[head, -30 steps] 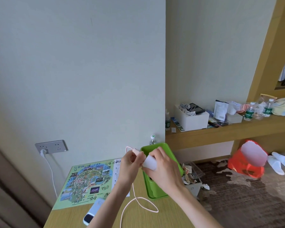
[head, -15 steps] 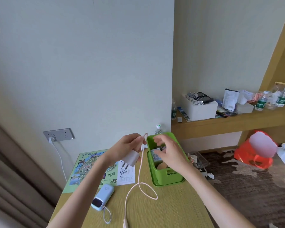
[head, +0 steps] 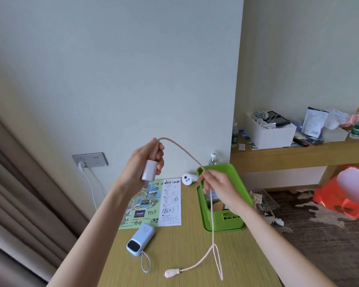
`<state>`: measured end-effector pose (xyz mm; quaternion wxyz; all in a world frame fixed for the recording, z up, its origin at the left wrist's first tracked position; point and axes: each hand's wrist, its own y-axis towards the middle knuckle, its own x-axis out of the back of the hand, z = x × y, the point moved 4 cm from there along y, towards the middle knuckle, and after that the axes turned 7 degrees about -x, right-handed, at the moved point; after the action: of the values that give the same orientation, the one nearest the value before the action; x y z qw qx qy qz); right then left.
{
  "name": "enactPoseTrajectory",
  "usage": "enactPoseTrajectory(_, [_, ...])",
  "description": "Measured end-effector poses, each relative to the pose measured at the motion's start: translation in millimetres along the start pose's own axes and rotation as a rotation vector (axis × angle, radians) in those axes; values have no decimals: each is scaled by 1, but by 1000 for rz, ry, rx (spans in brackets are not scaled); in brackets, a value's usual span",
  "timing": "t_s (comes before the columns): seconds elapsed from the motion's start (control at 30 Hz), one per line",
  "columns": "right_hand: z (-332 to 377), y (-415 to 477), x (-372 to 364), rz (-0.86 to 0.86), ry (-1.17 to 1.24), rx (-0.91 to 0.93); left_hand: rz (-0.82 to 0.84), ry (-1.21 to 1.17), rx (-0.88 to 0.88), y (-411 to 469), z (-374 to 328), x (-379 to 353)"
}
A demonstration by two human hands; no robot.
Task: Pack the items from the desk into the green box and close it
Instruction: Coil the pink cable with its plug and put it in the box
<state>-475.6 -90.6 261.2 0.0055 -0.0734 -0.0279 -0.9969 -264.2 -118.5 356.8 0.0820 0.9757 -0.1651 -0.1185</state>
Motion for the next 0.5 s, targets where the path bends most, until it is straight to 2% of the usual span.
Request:
enactPoseTrajectory(0.13, [22, 1, -10, 30, 100, 10, -109, 98, 126, 1, 16, 4])
enactPoseTrajectory(0.23, [41, 1, -21, 102, 104, 25, -121, 243, 171, 0, 26, -3])
enactPoseTrajectory(0.5, [58, -1, -35, 196, -41, 82, -83, 366, 176, 6, 29, -24])
